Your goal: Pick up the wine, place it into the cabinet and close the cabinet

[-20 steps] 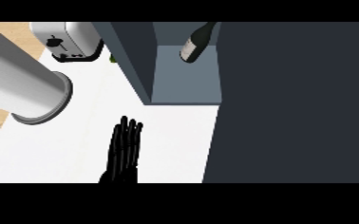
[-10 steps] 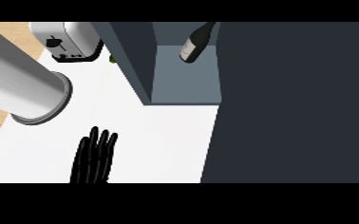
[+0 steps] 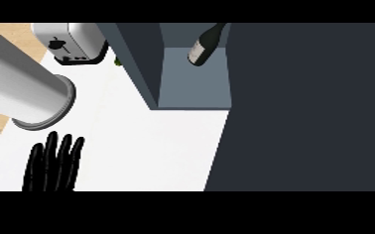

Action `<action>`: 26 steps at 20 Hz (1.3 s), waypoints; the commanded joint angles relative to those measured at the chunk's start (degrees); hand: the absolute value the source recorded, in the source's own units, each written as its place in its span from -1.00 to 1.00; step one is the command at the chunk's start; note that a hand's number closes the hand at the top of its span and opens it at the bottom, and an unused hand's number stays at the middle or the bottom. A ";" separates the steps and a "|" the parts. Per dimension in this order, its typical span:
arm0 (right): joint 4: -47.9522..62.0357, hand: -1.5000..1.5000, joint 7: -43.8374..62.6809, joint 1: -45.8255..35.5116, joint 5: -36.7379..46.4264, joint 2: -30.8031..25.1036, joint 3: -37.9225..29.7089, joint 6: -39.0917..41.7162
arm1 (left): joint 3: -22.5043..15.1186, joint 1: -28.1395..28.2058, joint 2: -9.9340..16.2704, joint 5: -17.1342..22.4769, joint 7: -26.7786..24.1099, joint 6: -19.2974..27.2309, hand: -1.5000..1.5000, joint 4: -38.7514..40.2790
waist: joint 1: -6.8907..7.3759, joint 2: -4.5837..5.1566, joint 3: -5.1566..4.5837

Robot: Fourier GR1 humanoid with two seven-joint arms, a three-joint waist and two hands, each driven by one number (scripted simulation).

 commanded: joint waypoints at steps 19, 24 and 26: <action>-0.52 1.00 -3.08 -7.52 17.03 0.09 34.26 -18.46 | 25.32 8.40 10.66 14.71 3.00 -17.73 -1.00 0.08 | 0.20 -0.15 -0.10; 2.28 1.00 -1.61 -14.71 21.46 0.10 38.43 -25.98 | 26.65 8.59 10.90 15.70 4.28 -19.60 -1.00 0.01 | 0.21 -0.19 -0.13; 4.66 1.00 -2.91 -19.12 21.86 0.06 37.48 -28.64 | 25.13 7.16 9.00 15.47 4.08 -20.24 -1.00 3.69 | 0.09 0.04 -0.18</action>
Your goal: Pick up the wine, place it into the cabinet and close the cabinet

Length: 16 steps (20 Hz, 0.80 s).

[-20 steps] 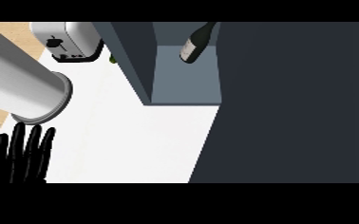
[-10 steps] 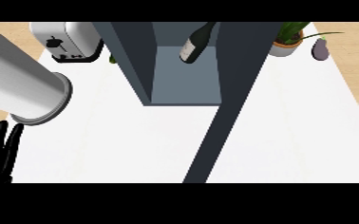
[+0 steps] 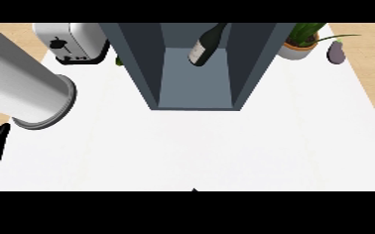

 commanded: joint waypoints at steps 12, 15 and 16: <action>11.36 1.00 4.51 -27.78 -5.68 3.83 -1.28 -14.93 | 3.03 -3.18 -0.59 3.98 5.93 -2.63 -1.00 -1.87 | 2.47 0.74 -0.01; 16.07 1.00 2.84 -34.07 -8.03 3.89 -0.59 -19.00 | 1.89 -4.23 -1.85 3.27 6.53 -1.91 -1.00 -1.16 | 2.16 0.61 -0.01; 18.44 1.00 1.93 -36.41 -10.25 3.89 -4.34 -17.79 | 1.41 -5.42 -2.42 2.89 6.97 -0.66 -1.00 -1.08 | 2.15 0.87 0.02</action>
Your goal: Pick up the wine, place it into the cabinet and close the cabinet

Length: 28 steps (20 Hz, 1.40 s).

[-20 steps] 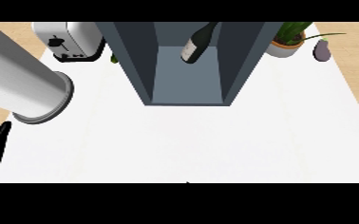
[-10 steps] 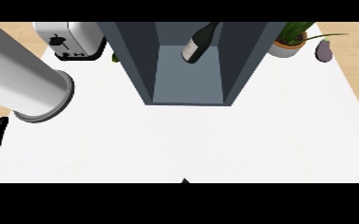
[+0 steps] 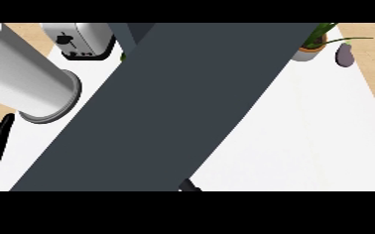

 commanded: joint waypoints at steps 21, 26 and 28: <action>54.16 1.00 -15.78 -40.70 -11.33 7.38 -22.09 3.05 | -2.34 -3.61 -7.89 -7.91 3.79 3.07 -1.00 1.39 | -1.26 -0.06 0.13; 63.71 1.00 -25.40 -38.56 -10.73 5.58 -28.72 11.47 | 1.20 -4.89 -7.32 -6.94 4.88 1.50 -1.00 3.19 | -1.06 0.14 0.15; 66.60 1.00 -27.71 -38.34 -9.96 6.17 -28.09 10.63 | 2.89 -3.43 -6.68 -5.47 4.05 -2.19 -1.00 4.02 | -0.54 0.22 0.11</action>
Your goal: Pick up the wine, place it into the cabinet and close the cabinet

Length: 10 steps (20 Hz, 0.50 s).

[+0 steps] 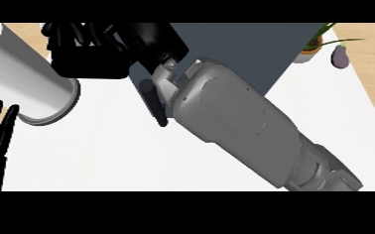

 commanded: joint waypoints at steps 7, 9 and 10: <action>11.35 1.00 -9.01 2.28 1.73 -5.26 -2.84 2.86 | -0.62 -1.60 -0.98 -1.36 1.93 2.06 -1.00 -0.31 | -1.11 1.62 0.64; 13.84 1.00 -10.00 1.07 3.02 -5.55 -2.76 1.58 | -0.01 -1.17 -0.25 -0.51 2.36 0.94 -1.00 -1.65 | -0.42 1.63 0.60; 14.56 1.00 -11.02 1.23 2.49 -6.68 -2.71 3.81 | -0.89 -1.66 -1.32 -0.58 2.27 1.71 -1.00 -2.09 | -0.65 1.83 0.62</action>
